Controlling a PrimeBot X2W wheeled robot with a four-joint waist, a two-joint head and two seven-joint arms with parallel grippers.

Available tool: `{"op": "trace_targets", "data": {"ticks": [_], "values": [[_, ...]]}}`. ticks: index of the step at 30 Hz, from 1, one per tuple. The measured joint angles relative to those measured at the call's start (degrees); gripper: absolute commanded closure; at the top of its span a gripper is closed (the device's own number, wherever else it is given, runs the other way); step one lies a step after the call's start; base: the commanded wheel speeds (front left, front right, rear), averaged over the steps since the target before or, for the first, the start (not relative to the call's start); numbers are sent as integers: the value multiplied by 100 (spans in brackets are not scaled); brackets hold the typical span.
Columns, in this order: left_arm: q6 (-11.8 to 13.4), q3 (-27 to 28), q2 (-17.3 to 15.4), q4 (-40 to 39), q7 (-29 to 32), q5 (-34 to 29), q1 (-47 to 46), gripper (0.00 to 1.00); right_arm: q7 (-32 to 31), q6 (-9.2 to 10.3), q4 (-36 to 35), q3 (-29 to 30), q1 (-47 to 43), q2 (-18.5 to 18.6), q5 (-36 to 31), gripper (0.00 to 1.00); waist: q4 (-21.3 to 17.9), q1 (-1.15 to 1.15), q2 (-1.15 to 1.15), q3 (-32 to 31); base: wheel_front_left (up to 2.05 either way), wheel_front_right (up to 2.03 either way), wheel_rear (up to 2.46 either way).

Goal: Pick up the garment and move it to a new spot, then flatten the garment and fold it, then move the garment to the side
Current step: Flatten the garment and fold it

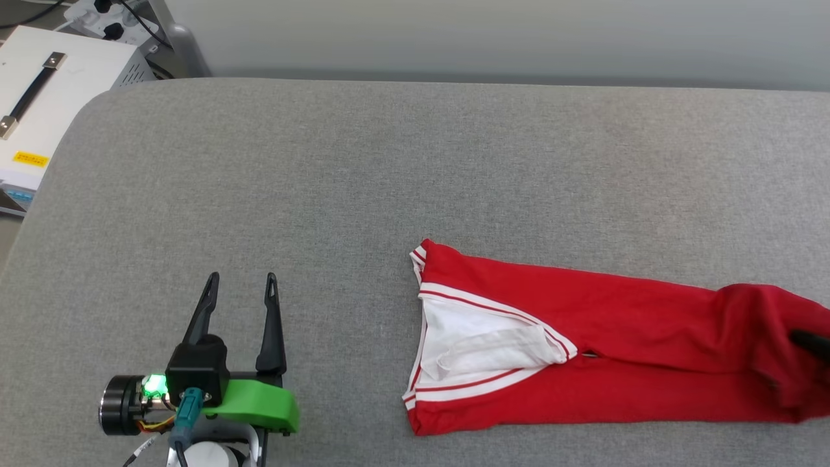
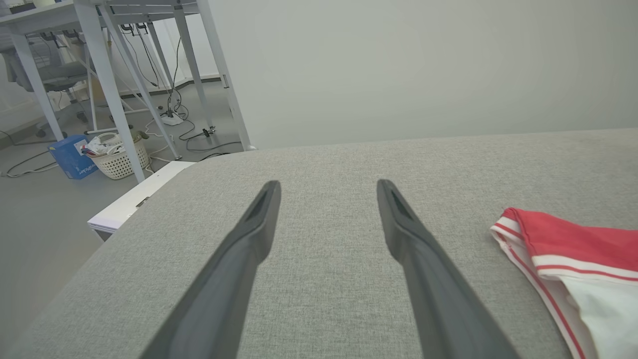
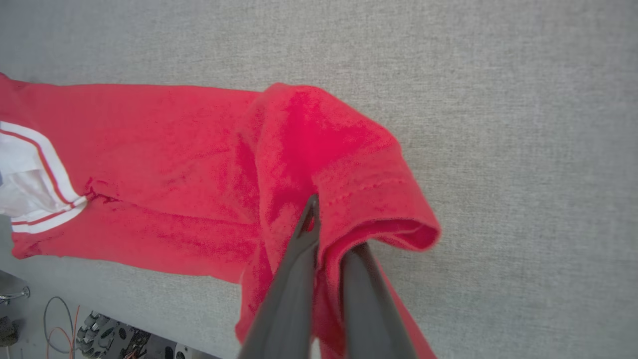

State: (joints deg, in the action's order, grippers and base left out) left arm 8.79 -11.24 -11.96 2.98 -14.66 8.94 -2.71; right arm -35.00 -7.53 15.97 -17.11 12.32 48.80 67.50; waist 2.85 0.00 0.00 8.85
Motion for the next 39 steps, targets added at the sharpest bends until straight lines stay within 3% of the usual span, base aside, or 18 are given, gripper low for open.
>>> {"op": "trace_targets", "data": {"ticks": [7,13,24,30,34,35,36,37,39], "values": [[-151,47,147,51,0,-103,64,0,-547,0,-1494,-261,1,-453,147,100,59,0,0,-40,0,0,0],[-288,48,297,85,0,-238,35,0,-957,0,-1891,-710,572,-1083,-365,100,179,0,0,104,0,0,0],[-488,143,506,188,0,-353,-341,0,-1053,0,-1149,-1771,1906,-2259,-1202,100,449,0,0,573,0,0,0],[-550,238,599,230,0,-388,-482,0,-838,0,-332,-2206,2028,-2605,-1290,100,549,0,0,802,0,0,0],[-561,260,652,298,0,-408,-500,0,-358,-1,37,-2426,2135,-2719,-1410,100,565,0,0,835,0,0,0],[-581,272,660,315,0,-421,-499,0,-198,0,77,-2451,2136,-2737,-1407,80,561,0,0,818,0,0,0],[-598,286,664,331,0,-435,-499,0,-91,-1,82,-2494,2136,-2730,-1406,52,555,0,0,798,0,0,0],[-606,303,666,349,0,-445,-499,0,59,-1,58,-2542,2136,-2717,-1404,0,544,0,0,767,0,0,0],[-611,350,669,370,0,-446,-493,0,320,0,-83,-2604,2131,-2650,-1374,0,520,0,0,697,0,0,0]]}}
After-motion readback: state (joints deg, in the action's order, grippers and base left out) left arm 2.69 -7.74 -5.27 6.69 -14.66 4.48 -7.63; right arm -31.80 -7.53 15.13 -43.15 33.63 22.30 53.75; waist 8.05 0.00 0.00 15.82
